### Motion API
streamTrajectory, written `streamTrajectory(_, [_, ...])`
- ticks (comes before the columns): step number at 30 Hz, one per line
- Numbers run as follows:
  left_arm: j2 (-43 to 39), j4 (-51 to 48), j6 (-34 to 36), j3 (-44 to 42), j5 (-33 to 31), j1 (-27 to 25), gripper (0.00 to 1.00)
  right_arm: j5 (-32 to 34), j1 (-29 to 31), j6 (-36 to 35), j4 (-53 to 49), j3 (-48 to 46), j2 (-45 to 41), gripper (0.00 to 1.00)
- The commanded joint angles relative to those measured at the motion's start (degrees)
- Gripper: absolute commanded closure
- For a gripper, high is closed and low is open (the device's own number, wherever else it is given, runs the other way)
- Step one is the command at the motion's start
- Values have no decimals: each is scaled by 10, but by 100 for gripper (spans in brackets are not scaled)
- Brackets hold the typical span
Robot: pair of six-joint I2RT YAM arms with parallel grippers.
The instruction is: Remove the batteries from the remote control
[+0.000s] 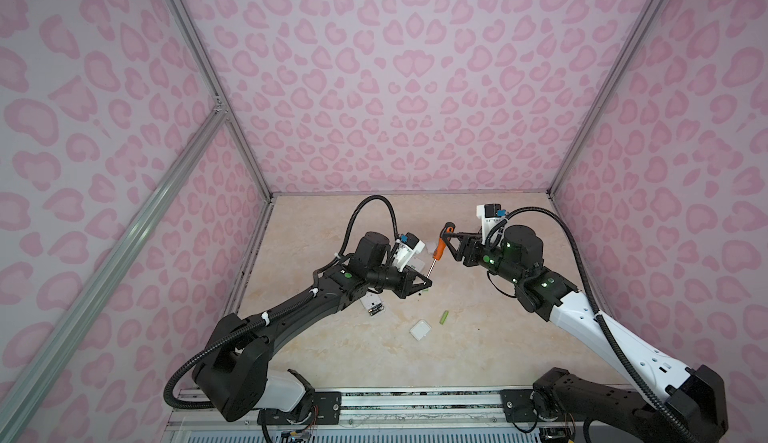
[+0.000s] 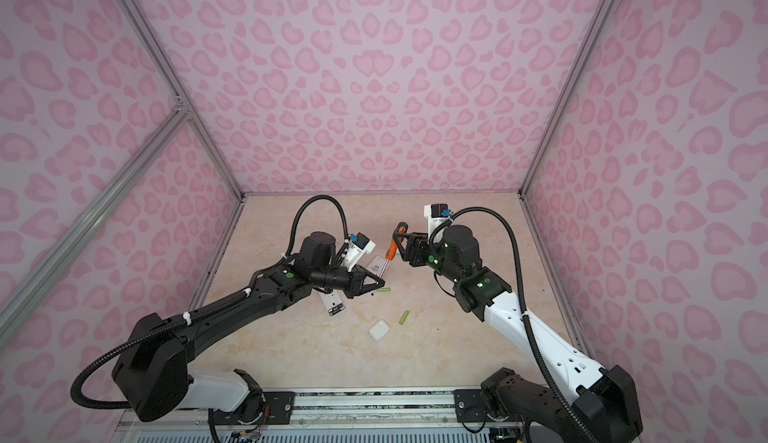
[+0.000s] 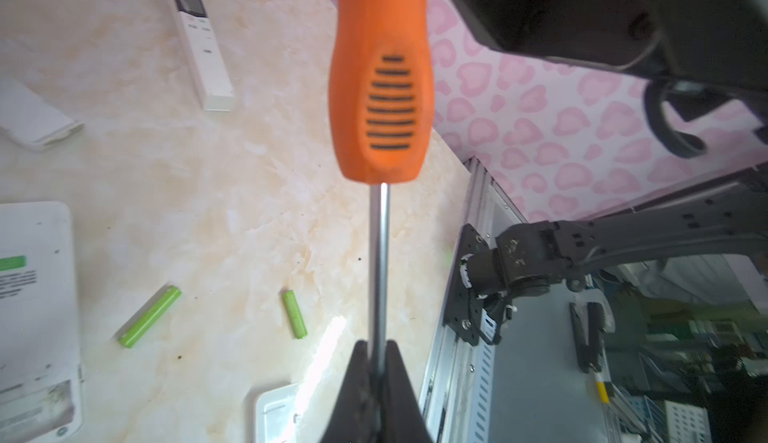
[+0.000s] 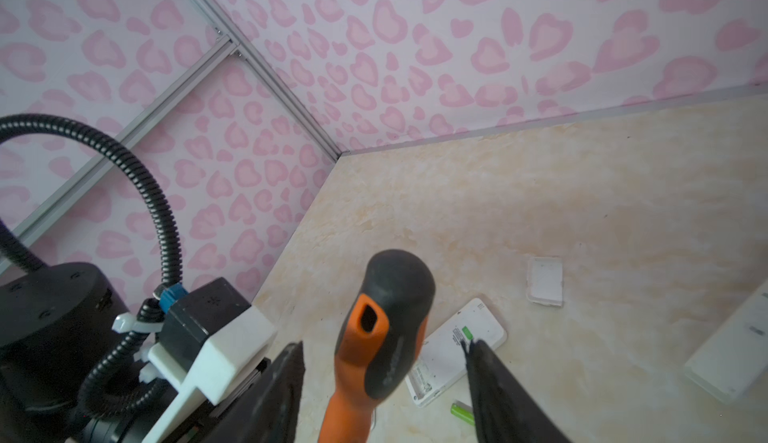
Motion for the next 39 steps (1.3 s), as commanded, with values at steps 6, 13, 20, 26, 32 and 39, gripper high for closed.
streamTrajectory(6, [-16, -5, 36, 12, 100, 9, 96, -122, -13, 64, 98, -27, 20, 49])
streamTrajectory(13, [-44, -30, 39, -1, -23, 11, 79, -115, 9, 133, 169, -32, 31, 100])
streamTrajectory(20, [-162, -26, 75, -54, -238, 0, 44, 108, 77, 130, 21, 11, 18, 100])
streamTrajectory(26, [-201, -24, 125, -79, -392, -73, 44, 123, 91, 148, 31, 18, 45, 100])
streamTrajectory(32, [-145, -21, 110, -67, -373, -86, 45, 103, 97, 172, 51, 17, 58, 100])
streamTrajectory(39, [-101, -33, 117, -44, -380, -87, 83, 63, 99, 204, 85, -3, 65, 100])
